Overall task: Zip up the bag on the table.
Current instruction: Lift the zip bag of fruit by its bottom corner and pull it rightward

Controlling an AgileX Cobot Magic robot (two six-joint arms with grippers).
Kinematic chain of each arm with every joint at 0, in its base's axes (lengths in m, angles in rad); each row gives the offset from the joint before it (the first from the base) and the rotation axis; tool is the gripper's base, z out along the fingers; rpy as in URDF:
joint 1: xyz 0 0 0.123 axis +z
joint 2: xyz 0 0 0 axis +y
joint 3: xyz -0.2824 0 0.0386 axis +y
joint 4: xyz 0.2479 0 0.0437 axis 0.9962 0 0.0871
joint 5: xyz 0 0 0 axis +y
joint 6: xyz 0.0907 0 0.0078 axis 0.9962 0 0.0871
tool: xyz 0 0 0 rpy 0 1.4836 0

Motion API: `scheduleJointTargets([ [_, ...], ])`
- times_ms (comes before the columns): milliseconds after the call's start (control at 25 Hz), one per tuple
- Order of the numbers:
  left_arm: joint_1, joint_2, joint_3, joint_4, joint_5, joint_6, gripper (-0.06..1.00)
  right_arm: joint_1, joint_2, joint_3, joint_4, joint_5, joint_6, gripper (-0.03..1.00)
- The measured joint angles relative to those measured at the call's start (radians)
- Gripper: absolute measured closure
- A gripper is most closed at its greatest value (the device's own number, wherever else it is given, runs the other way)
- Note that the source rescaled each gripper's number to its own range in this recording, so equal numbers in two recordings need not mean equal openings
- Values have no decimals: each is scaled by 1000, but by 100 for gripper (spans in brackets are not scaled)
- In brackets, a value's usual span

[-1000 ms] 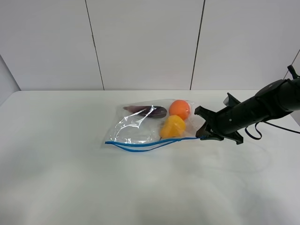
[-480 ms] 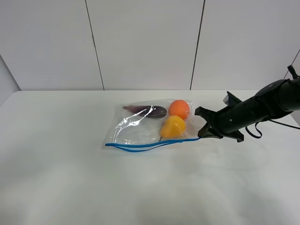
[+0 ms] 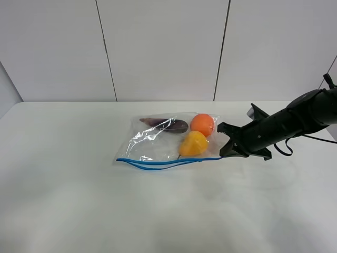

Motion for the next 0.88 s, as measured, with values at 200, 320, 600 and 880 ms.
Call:
scheduleJointTargets([
  [200,0,0,0,0,0,0,-6,0,0,0,119,36,-95,97],
  [320,0,0,0,0,0,0,-6,0,-1,0,189,53,-152,97],
  [600,0,0,0,0,0,0,-6,0,-94,0,235,62,-197,97],
  [880,0,0,0,0,0,0,-6,0,-155,0,237,97,-201,97],
])
